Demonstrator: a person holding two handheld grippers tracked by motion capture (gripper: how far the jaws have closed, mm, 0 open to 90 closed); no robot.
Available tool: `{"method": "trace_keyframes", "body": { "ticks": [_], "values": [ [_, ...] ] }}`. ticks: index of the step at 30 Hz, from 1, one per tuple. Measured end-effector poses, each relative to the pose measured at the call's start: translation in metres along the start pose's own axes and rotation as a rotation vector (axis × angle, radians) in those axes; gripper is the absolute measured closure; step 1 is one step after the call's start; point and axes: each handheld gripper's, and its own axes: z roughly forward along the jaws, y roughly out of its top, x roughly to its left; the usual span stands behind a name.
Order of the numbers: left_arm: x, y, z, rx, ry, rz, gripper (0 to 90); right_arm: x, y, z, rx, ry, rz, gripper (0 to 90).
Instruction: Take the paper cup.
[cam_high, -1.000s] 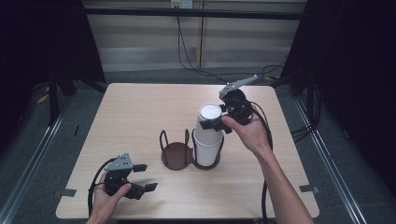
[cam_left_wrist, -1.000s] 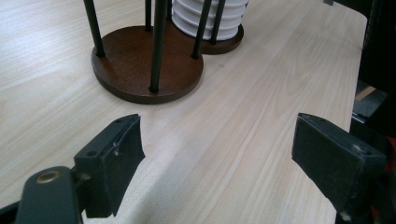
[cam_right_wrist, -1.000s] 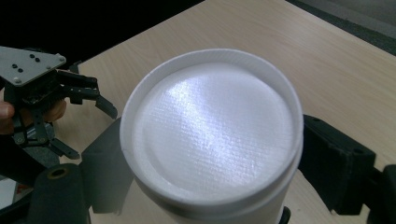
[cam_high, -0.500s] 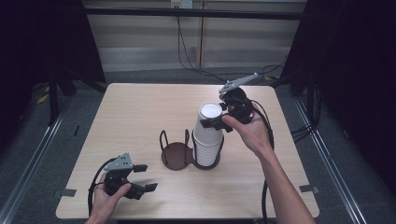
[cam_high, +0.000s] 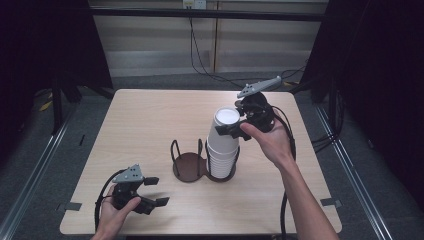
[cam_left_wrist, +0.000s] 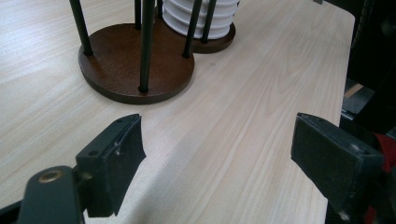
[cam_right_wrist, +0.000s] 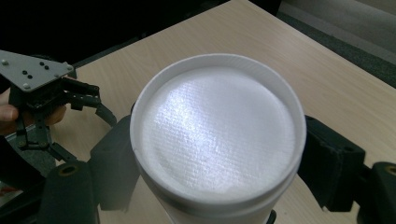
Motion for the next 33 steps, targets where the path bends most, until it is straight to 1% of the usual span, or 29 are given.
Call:
{"method": "trace_keyframes", "body": {
  "ticks": [2, 3, 8, 12, 16, 19, 22, 33],
  "values": [
    [0.0, 0.0, 0.0, 0.0, 0.001, -0.003, 17.0, 0.0, 0.001, -0.002, -0.006, -0.005, -0.001, 23.4],
    [0.001, 0.0, 0.0, -0.001, 0.002, -0.004, 17.0, 0.001, 0.001, -0.003, -0.013, -0.012, 0.001, 23.5],
    [0.0, 0.0, 0.0, 0.0, 0.002, -0.002, 17.0, 0.003, 0.004, -0.012, -0.058, -0.019, -0.003, 24.0],
    [0.0, 0.0, -0.001, -0.002, 0.005, 0.004, 17.2, 0.005, 0.007, -0.016, -0.066, -0.023, -0.008, 24.1],
    [0.0, 0.0, 0.0, -0.001, 0.004, -0.003, 17.1, 0.006, 0.008, -0.018, -0.074, -0.029, -0.006, 24.1],
    [0.0, 0.0, 0.0, -0.001, 0.004, -0.001, 17.1, 0.006, 0.008, -0.02, -0.081, -0.027, 0.004, 24.1],
    [0.0, 0.0, 0.0, -0.001, 0.004, -0.001, 17.2, 0.004, 0.007, -0.024, -0.1, -0.02, 0.014, 24.2],
    [0.001, 0.0, 0.0, 0.005, 0.007, 0.004, 17.2, 0.004, 0.008, -0.037, -0.161, -0.015, 0.026, 24.4]
  ]
}}
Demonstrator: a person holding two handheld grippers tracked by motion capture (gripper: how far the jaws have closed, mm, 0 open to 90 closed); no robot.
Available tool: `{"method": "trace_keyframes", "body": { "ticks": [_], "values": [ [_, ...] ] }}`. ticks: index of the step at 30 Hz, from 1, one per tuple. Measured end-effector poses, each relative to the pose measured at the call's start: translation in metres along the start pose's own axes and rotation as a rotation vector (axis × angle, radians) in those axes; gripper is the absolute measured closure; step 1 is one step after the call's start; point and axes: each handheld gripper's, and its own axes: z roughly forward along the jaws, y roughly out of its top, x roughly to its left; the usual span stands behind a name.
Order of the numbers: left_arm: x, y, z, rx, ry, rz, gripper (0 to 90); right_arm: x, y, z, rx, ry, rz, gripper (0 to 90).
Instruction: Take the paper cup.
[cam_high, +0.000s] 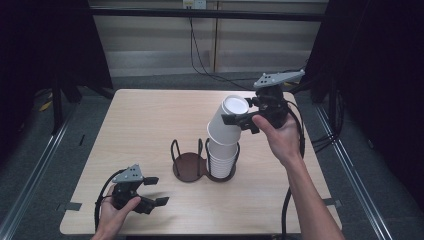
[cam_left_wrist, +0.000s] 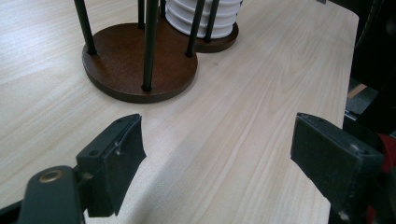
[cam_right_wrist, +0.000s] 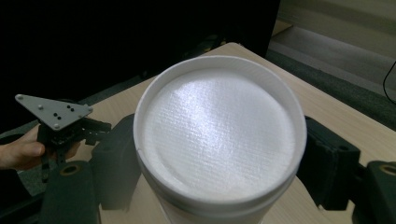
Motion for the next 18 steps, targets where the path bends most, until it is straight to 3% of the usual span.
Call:
{"method": "trace_keyframes", "body": {
  "ticks": [18],
  "values": [
    [0.0, 0.0, 0.0, -0.003, 0.0, -0.001, 17.2, -0.003, 0.0, -0.015, -0.106, 0.026, 0.041, 24.6]
  ]
}}
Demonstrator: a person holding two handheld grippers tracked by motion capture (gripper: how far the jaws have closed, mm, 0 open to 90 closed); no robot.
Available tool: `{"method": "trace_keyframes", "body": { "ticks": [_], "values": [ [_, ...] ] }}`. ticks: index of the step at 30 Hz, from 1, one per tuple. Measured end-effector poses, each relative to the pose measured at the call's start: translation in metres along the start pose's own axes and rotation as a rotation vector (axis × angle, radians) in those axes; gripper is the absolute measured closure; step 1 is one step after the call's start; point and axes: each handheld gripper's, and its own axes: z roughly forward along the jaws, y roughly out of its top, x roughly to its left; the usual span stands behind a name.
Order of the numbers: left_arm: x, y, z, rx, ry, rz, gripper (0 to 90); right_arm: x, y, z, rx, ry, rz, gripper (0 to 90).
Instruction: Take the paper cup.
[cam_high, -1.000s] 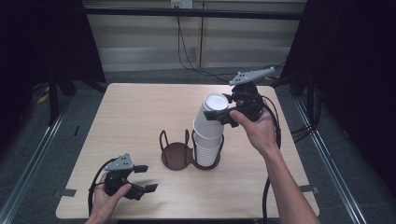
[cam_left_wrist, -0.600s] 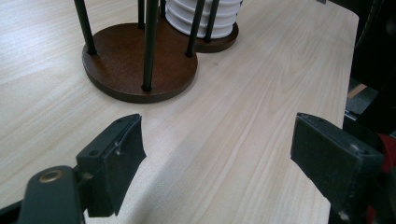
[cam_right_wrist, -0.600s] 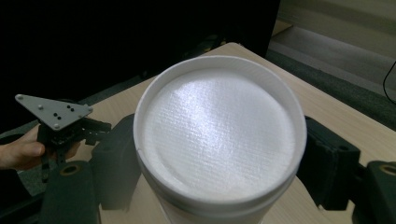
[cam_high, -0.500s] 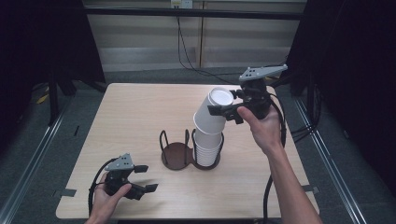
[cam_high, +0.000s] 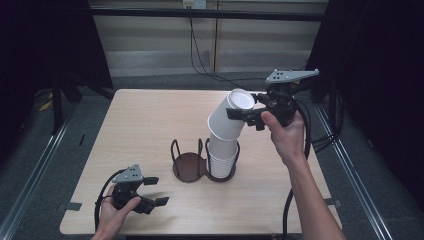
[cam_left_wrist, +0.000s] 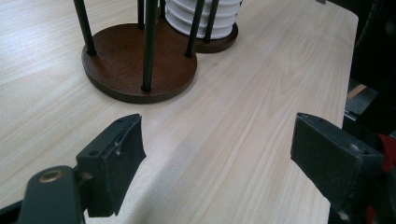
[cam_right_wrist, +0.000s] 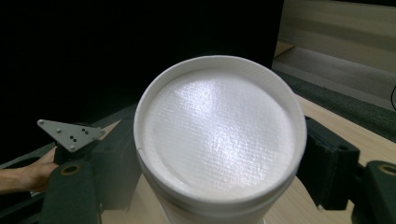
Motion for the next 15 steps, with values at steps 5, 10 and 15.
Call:
{"method": "trace_keyframes", "body": {
  "ticks": [5, 10, 15],
  "values": [
    [-0.001, 0.0, 0.0, 0.01, 0.008, 0.0, 17.2, -0.001, -0.003, -0.004, -0.032, -0.002, 0.01, 24.7],
    [0.0, -0.001, 0.0, 0.002, 0.003, -0.006, 17.2, -0.003, -0.004, -0.009, -0.063, -0.007, 0.03, 24.7],
    [0.0, 0.0, 0.0, 0.0, 0.001, -0.007, 17.3, -0.004, -0.008, -0.013, -0.078, -0.009, 0.041, 24.8]
  ]
}}
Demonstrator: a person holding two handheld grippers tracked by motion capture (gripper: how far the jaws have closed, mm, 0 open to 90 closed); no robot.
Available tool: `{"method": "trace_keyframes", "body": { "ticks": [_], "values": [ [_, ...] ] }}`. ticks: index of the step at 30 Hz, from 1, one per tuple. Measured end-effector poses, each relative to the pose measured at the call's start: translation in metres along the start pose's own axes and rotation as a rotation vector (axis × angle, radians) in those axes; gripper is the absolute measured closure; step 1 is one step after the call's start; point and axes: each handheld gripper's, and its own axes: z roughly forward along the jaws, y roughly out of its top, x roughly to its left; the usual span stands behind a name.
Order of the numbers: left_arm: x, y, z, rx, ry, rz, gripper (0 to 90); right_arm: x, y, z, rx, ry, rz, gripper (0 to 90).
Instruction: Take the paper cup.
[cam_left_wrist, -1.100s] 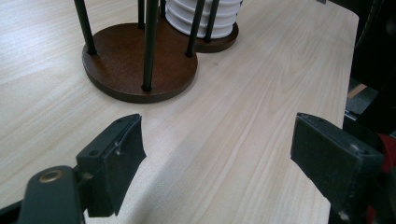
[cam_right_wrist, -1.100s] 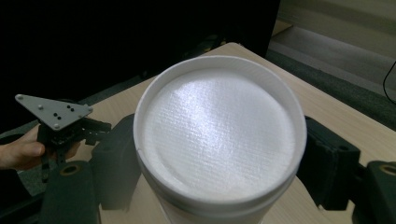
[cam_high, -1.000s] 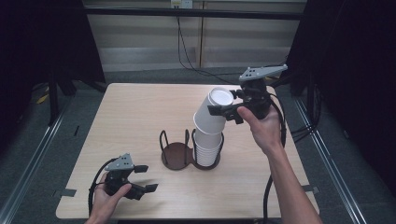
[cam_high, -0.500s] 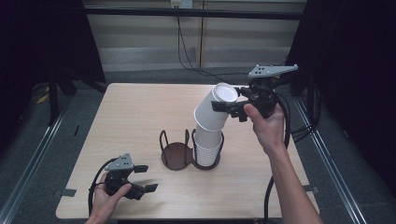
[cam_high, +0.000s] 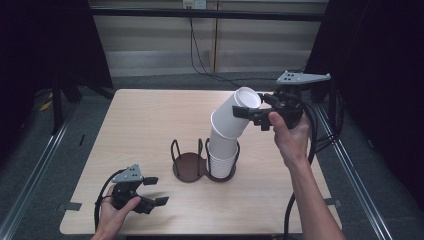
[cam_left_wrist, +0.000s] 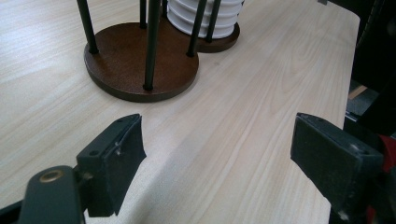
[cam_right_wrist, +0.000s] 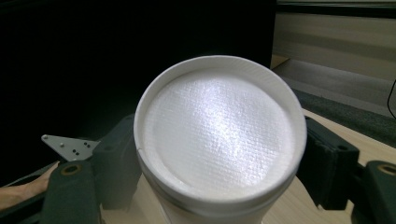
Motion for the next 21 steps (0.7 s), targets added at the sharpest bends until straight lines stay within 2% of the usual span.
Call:
{"method": "trace_keyframes", "body": {
  "ticks": [9, 21],
  "values": [
    [0.0, 0.0, 0.0, 0.002, -0.002, 0.004, 17.3, -0.001, -0.004, -0.009, -0.012, -0.008, 0.003, 24.9],
    [-0.002, 0.002, 0.003, -0.002, -0.004, -0.001, 17.2, 0.0, -0.008, -0.032, -0.023, -0.015, -0.01, 25.0]
  ]
}}
